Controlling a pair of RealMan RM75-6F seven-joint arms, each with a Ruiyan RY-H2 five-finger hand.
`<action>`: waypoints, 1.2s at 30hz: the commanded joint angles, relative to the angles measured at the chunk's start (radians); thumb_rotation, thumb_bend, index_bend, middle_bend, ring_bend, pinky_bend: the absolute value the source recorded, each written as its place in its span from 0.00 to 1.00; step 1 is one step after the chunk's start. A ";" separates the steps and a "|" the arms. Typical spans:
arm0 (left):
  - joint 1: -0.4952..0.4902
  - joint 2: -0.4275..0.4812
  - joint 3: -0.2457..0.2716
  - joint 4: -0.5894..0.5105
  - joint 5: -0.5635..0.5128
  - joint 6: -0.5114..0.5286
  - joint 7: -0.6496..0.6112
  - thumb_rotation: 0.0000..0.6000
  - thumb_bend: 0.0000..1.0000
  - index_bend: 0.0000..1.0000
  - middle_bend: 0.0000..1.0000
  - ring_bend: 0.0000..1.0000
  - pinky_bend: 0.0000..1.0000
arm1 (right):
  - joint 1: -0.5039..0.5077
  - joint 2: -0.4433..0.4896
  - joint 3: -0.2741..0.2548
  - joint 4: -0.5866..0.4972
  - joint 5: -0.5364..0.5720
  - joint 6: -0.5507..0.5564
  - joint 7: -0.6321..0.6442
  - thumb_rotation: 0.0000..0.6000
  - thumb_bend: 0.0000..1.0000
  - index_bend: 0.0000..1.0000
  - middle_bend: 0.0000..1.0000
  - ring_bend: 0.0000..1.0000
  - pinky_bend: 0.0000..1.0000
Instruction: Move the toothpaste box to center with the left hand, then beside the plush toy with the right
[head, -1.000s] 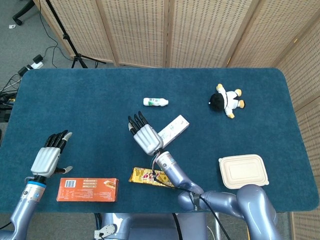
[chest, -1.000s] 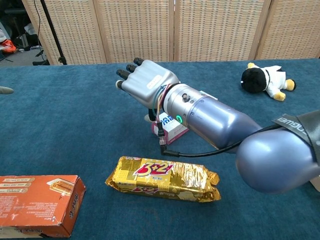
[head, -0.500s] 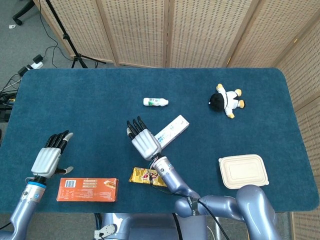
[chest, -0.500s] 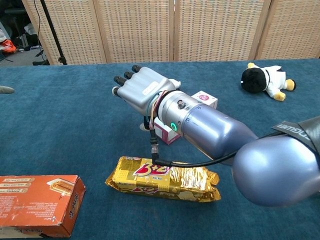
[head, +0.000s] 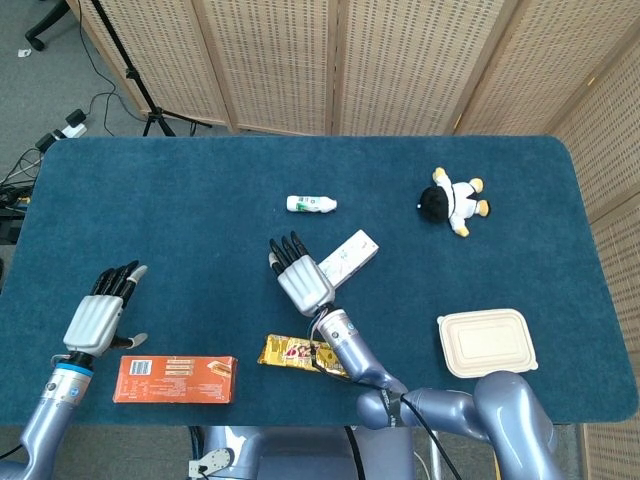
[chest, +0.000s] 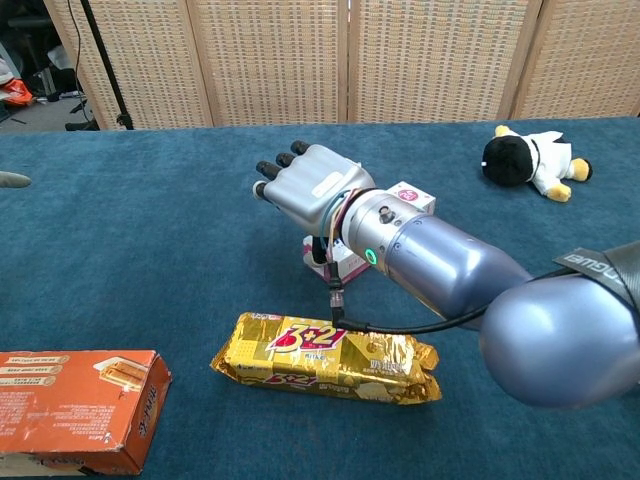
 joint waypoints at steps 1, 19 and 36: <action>0.000 0.000 0.001 -0.001 0.000 0.000 0.002 1.00 0.00 0.00 0.00 0.00 0.00 | 0.001 -0.003 -0.001 0.007 0.001 -0.003 0.008 1.00 0.31 0.13 0.00 0.00 0.00; 0.000 0.003 0.005 -0.010 0.006 -0.002 0.001 1.00 0.00 0.00 0.00 0.00 0.00 | -0.015 0.021 0.010 0.076 0.043 0.010 0.005 1.00 0.31 0.13 0.00 0.00 0.00; 0.001 0.005 0.008 -0.015 0.011 -0.001 0.003 1.00 0.00 0.00 0.00 0.00 0.00 | -0.025 0.046 0.010 0.108 0.067 0.014 0.000 1.00 0.31 0.13 0.00 0.00 0.00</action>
